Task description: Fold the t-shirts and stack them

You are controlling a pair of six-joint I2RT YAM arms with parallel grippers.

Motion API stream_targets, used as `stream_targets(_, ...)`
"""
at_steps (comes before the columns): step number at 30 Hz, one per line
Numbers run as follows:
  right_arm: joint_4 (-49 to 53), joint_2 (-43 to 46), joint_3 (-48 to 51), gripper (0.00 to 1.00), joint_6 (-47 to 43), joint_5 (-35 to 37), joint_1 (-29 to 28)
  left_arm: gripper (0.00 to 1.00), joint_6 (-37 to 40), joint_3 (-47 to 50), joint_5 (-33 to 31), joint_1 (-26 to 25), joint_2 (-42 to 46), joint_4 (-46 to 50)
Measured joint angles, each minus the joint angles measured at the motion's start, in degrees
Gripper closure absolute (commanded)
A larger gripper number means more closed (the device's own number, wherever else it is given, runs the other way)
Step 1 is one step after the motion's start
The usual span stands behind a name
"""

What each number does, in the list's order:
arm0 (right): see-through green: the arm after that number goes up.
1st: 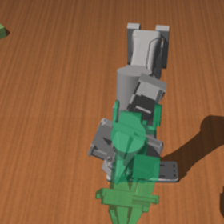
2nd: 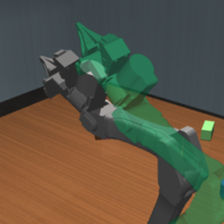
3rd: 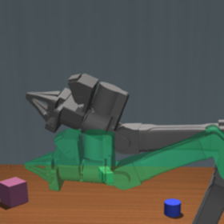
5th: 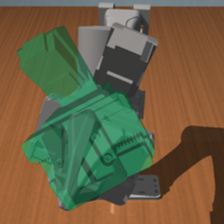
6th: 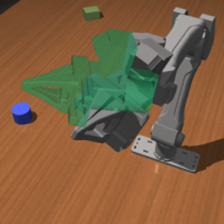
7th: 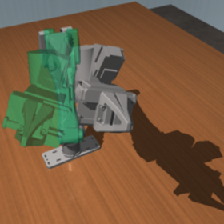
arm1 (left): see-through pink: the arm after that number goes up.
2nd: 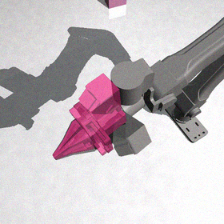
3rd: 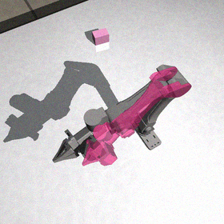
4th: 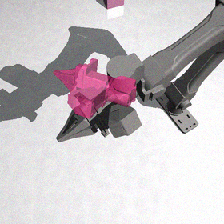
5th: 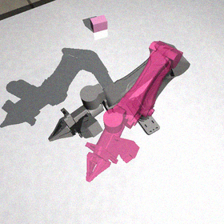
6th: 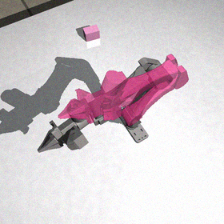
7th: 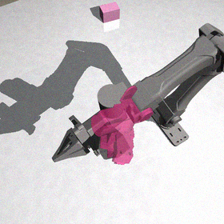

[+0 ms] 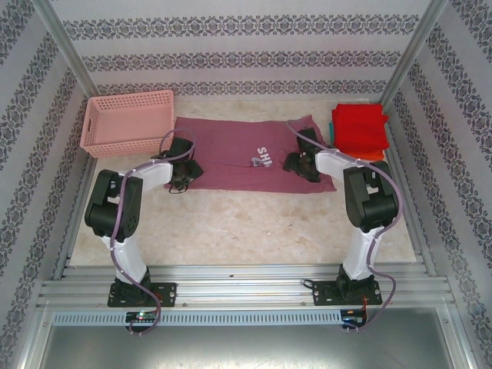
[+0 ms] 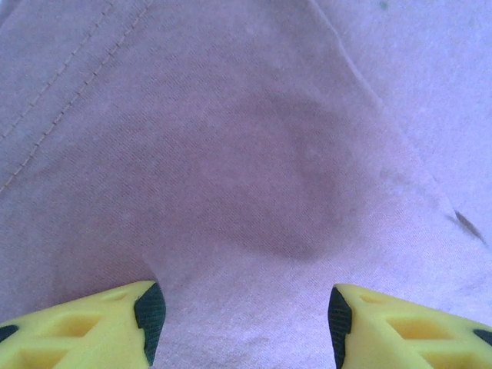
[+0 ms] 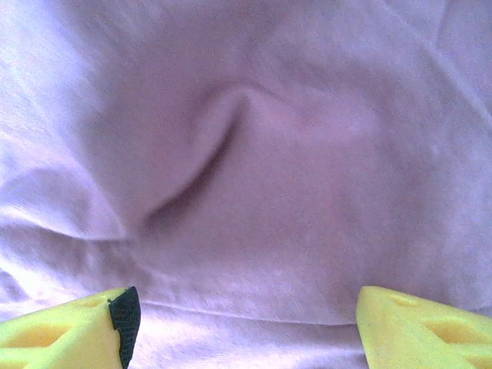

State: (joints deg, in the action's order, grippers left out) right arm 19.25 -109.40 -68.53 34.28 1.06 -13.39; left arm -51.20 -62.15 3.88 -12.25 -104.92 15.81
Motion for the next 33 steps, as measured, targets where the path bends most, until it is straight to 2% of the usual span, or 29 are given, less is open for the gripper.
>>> stream_targets(15,6.38,15.04,16.50,0.25,5.49,-0.15,-6.34,0.37,-1.79,17.81,2.84,-0.02,15.15,-1.44)
stream_targets(21,9.49,16.37,17.35,0.24,6.12,1.09,-6.64,0.37,-3.96,23.21,4.31,-0.57,22.69,2.89)
stream_targets(28,12.83,16.39,17.33,0.26,6.10,2.99,-5.35,0.36,-5.66,24.30,5.31,-1.92,25.66,9.16)
stream_targets(33,15.26,17.09,17.35,0.26,6.10,4.31,-3.34,0.30,-6.08,21.51,4.24,-2.05,25.66,14.14)
